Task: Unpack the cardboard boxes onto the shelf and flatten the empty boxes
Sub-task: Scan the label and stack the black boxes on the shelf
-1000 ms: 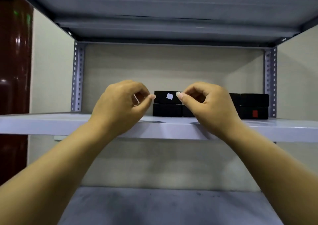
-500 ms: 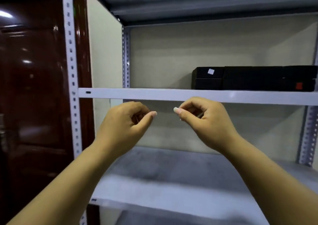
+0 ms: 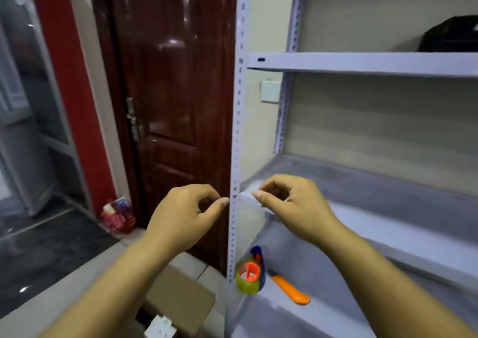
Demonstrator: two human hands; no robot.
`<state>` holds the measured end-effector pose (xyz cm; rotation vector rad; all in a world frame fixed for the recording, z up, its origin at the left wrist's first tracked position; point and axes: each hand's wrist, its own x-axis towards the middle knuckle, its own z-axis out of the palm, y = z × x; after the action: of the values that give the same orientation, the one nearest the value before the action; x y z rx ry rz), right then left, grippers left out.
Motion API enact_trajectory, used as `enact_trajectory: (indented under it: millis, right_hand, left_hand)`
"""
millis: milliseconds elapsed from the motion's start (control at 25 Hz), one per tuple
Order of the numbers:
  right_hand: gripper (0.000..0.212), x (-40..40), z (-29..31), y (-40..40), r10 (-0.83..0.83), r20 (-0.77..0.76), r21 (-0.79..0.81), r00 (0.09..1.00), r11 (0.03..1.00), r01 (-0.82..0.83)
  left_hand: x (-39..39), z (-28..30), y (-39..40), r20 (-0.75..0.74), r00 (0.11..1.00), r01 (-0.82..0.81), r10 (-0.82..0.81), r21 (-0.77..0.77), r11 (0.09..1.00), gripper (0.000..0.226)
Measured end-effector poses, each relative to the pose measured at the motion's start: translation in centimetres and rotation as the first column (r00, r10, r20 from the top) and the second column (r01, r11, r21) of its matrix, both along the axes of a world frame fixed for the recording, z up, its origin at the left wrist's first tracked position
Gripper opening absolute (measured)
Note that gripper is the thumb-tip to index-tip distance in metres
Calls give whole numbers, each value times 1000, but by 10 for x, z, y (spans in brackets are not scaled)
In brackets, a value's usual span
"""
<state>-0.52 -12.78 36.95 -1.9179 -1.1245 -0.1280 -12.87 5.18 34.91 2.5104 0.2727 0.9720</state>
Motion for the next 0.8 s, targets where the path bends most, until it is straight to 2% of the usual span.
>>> enact_trajectory:
  millis: [240,440,640,800]
  right_hand:
    - [20,-34,-66,67,130,-141,-113,981,983,-146]
    - [19,-53,-114,117,224,-196,-256,955,928,-271]
    - [21,-61,-157,165,336,-215,-431,917,810,-398]
    - [22,-55,-193,207,415,-265,-533,870,689,-491]
  left_hand:
    - [-71,-67,38,-196,964,-207,178,-138,969,20]
    - [-109,-115,63,-339,894,-379,292,-227,897,19]
    - [-126,-155,82,-447,821,-503,355,-271,821,17]
    - [-130,-188,105,-516,755,-610,406,-325,722,14]
